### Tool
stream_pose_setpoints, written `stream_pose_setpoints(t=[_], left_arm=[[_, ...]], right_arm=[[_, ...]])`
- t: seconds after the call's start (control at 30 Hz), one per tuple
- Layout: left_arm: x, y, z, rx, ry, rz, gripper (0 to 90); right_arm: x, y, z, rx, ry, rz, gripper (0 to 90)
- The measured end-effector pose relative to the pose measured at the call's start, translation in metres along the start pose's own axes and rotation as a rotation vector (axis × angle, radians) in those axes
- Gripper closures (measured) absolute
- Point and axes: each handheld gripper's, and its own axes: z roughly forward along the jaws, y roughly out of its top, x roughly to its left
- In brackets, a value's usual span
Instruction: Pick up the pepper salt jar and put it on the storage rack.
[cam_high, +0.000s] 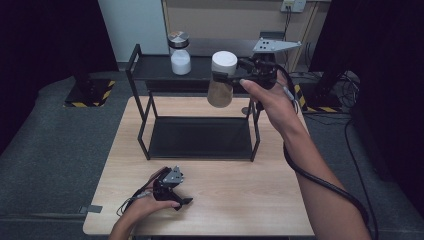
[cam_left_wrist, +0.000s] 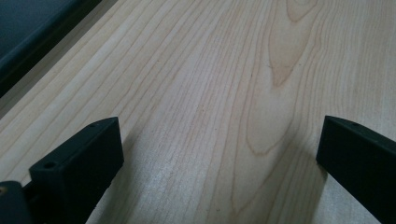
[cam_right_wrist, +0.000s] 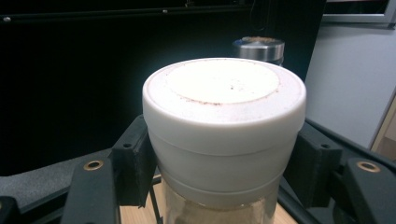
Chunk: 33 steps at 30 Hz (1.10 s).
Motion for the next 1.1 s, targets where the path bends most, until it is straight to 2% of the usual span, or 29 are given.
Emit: stream_pose_setpoints(t=[0.33,0.53,0.7,1.1], left_arm=[[0.0,0.0,0.0,-0.002,0.0,-0.001,0.0],[0.0,0.0,0.0,-0.001,0.0,0.001,0.0],[0.0,0.0,0.0,-0.001,0.0,0.001,0.0],[0.0,0.0,0.0,-0.002,-0.002,0.002,0.0]], right_arm=[[-0.001,0.019,0.004,-0.006,-0.011,-0.008,35.3],[-0.004,0.024,0.009,-0.011,-0.018,-0.006,35.3],[-0.01,0.027,0.012,-0.025,-0.017,0.002,35.3],[-0.022,0.041,0.02,-0.032,-0.056,-0.009,35.3]])
